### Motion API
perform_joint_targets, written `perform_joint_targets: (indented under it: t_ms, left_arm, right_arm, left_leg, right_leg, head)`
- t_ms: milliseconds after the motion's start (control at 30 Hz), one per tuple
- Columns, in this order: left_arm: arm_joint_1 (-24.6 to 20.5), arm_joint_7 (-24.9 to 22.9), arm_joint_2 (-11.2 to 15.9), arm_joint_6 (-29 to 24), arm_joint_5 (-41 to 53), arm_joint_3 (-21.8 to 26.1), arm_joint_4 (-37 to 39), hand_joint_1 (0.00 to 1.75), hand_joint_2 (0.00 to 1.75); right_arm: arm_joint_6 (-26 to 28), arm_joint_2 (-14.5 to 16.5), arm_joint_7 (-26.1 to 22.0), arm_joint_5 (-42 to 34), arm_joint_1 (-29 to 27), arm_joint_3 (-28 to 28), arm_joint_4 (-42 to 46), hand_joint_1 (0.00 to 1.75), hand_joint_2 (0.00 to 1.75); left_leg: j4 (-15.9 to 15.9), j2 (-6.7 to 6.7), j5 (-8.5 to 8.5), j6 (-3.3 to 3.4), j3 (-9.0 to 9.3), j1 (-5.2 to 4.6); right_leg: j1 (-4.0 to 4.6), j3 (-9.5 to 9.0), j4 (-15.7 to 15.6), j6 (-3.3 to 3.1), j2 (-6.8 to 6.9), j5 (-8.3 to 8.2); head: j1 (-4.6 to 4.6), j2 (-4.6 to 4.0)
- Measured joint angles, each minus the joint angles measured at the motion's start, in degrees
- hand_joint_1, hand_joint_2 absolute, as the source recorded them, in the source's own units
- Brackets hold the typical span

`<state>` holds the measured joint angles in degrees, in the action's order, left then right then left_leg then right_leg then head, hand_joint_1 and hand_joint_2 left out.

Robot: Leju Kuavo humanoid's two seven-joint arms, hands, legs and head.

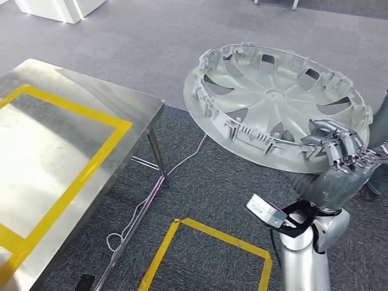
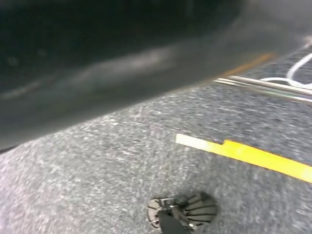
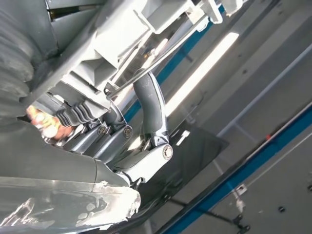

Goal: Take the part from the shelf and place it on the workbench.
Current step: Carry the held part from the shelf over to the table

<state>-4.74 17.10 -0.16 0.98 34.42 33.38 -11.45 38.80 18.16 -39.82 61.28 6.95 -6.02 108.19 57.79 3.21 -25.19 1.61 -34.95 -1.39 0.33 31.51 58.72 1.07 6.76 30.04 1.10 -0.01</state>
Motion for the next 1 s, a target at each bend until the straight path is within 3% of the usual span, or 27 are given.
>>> perform_joint_targets:
  t_ms: [33,100,167,200,233,267,333,400,433,467,533,567,633,700,733,800,867,933,1000]
  left_arm:
    - [0.08,-0.08,-0.05,-0.01,0.00,0.01,0.00,0.00,0.00]
    - [-0.05,-0.13,-0.26,-0.02,0.00,0.02,0.00,0.00,0.00]
    - [-0.22,-0.16,-0.38,-0.02,0.00,0.02,0.00,0.00,0.00]
    - [-0.18,-0.21,-0.45,-0.02,-0.01,0.02,0.00,0.00,0.00]
    - [-0.11,-0.30,-0.50,-0.02,-0.02,0.02,0.00,0.00,0.00]
    - [-0.05,-0.42,-0.55,-0.02,-0.04,0.02,0.00,0.00,0.00]
    - [-0.05,-0.62,-0.61,-0.02,-0.07,0.02,0.00,0.00,0.00]
    - [-0.06,-0.70,-0.57,-0.02,-0.07,0.02,0.00,0.00,0.00]
    - [0.02,-0.72,-0.55,-0.02,-0.07,0.02,0.00,0.00,0.00]
    - [0.18,-0.74,-0.53,-0.01,-0.07,0.02,0.00,0.00,0.00]
    - [0.45,-0.78,-0.57,-0.01,-0.06,0.00,0.02,0.00,0.00]
    - [0.42,-0.79,-0.56,-0.01,-0.06,-0.01,0.02,0.00,0.00]
    - [0.19,-0.79,-0.55,-0.02,-0.10,-0.01,0.02,0.00,0.00]
    - [0.15,-0.79,-0.60,-0.02,-0.13,-0.01,0.02,0.00,0.00]
    - [0.20,-0.79,-0.64,-0.02,-0.14,-0.01,0.02,0.00,0.00]
    - [0.26,-0.79,-0.67,-0.02,-0.15,-0.01,0.02,0.00,0.00]
    - [0.10,-0.80,-0.54,-0.02,-0.15,-0.01,0.02,0.00,0.00]
    - [-0.08,-0.83,-0.41,-0.02,-0.15,-0.02,0.02,0.00,0.00]
    - [0.04,-0.86,-0.38,-0.02,-0.15,-0.01,0.03,0.00,0.00]
  right_arm:
    - [0.00,-0.01,-0.01,0.02,0.00,0.01,-0.03,1.75,1.75]
    - [0.00,-0.02,-0.03,0.04,-0.01,-0.03,-0.11,1.75,1.75]
    - [0.00,-0.02,-0.03,0.01,-0.06,-0.13,-0.29,1.75,1.75]
    - [0.00,-0.02,-0.03,0.01,-0.11,-0.19,-0.43,1.75,1.75]
    - [0.00,-0.02,-0.02,0.01,-0.17,-0.26,-0.56,1.75,1.75]
    - [0.00,-0.02,-0.02,0.00,-0.21,-0.33,-0.67,1.75,1.75]
    - [0.00,-0.02,-0.02,-0.01,-0.24,-0.43,-0.76,1.75,1.75]
    - [0.00,-0.03,-0.02,-0.03,-0.26,-0.46,-0.81,1.75,1.75]
    - [0.00,-0.03,-0.01,-0.03,-0.26,-0.47,-0.86,1.75,1.75]
    - [0.00,-0.03,-0.01,-0.03,-0.27,-0.48,-0.91,1.75,1.75]
    - [0.00,-0.01,0.00,-0.02,-0.26,-0.44,-0.99,1.75,1.75]
    - [0.00,0.00,0.00,-0.02,-0.26,-0.43,-1.02,1.75,1.75]
    - [0.00,0.01,0.00,-0.02,-0.27,-0.45,-1.02,1.75,1.75]
    - [0.00,0.01,-0.01,-0.02,-0.27,-0.47,-1.07,1.75,1.75]
    - [0.00,0.01,-0.01,-0.02,-0.27,-0.47,-1.10,1.75,1.75]
    - [0.00,0.01,-0.01,-0.02,-0.25,-0.46,-1.17,1.75,1.75]
    - [0.00,0.01,-0.01,-0.05,-0.25,-0.44,-1.20,1.75,1.75]
    - [0.00,0.01,-0.02,-0.12,-0.24,-0.45,-1.22,1.75,1.75]
    - [0.00,0.01,-0.02,-0.19,-0.21,-0.44,-1.28,1.75,1.75]
  left_leg:
    - [-0.41,-0.73,0.22,0.10,0.20,0.27]
    - [-0.87,-2.22,0.50,0.23,0.40,0.69]
    - [-0.85,-3.87,0.52,0.28,0.35,0.82]
    - [-0.83,-4.72,0.51,0.27,0.37,0.88]
    - [-0.77,-5.62,0.50,0.23,0.42,0.96]
    - [-0.67,-6.52,0.45,0.11,0.47,1.08]
    - [-0.11,-8.26,0.20,-0.44,0.31,1.28]
    - [0.47,-9.68,0.18,-1.20,-0.32,1.40]
    - [0.60,-10.30,0.30,-1.54,-0.63,1.46]
    - [0.59,-10.87,0.42,-1.83,-0.83,1.57]
    - [1.63,-9.48,-0.27,-2.38,-1.41,1.50]
    - [3.49,-7.85,-1.35,-2.67,-2.32,1.42]
    - [10.47,-4.60,-4.62,-3.16,-5.80,1.48]
    - [16.35,-3.72,-6.27,-3.37,-8.88,1.72]
    - [16.56,-3.61,-5.58,-3.33,-9.05,1.78]
    - [10.90,-2.85,-1.82,-2.82,-6.11,1.66]
    - [3.89,-0.25,0.48,-1.90,-2.39,0.90]
    - [1.14,1.11,0.45,-1.24,-1.19,0.22]
    - [0.55,-0.19,0.53,-0.85,-1.16,0.32]
  right_leg:
    - [-0.09,0.41,1.02,0.32,-1.46,0.71]
    - [-0.39,3.12,6.52,0.84,-5.19,3.47]
    - [-0.57,7.04,13.78,1.24,-6.47,6.06]
    - [-0.65,8.21,15.47,1.42,-6.55,6.04]
    - [-0.76,8.35,14.94,1.58,-6.61,4.81]
    - [-0.95,7.35,12.16,1.72,-6.84,2.63]
    - [-1.58,4.01,4.48,2.05,-9.02,-1.06]
    - [-1.89,1.97,0.65,1.80,-11.00,-1.76]
    - [-1.79,1.70,0.43,1.44,-11.07,-1.48]
    - [-1.79,1.62,0.45,1.03,-10.50,-1.50]
    - [-1.86,1.34,0.23,0.29,-9.19,-1.53]
    - [-1.91,1.15,0.10,-0.08,-8.44,-1.50]
    - [-1.69,0.91,0.05,-0.65,-6.86,-1.27]
    - [-1.54,0.77,0.05,-0.86,-5.29,-1.02]
    - [-1.49,0.65,0.05,-0.87,-4.55,-0.88]
    - [-1.36,0.18,0.04,-0.77,-3.15,-0.52]
    - [-1.08,-0.30,0.00,-0.48,-1.84,-0.10]
    - [-0.77,-0.52,-0.17,-0.04,-0.50,0.18]
    - [-0.69,-0.66,-0.40,0.53,0.55,0.49]
  head:
    - [-0.03,-0.01]
    - [-0.28,-0.01]
    - [-0.43,0.01]
    - [-0.41,0.01]
    - [-0.40,0.01]
    - [-0.40,0.01]
    - [-0.49,0.01]
    - [-0.53,0.01]
    - [-0.52,0.01]
    - [-0.50,0.01]
    - [-0.22,0.01]
    - [-0.04,0.01]
    - [0.40,0.01]
    - [0.40,0.01]
    - [0.39,0.01]
    - [0.40,0.01]
    - [0.38,0.01]
    - [0.31,0.01]
    - [0.23,0.01]
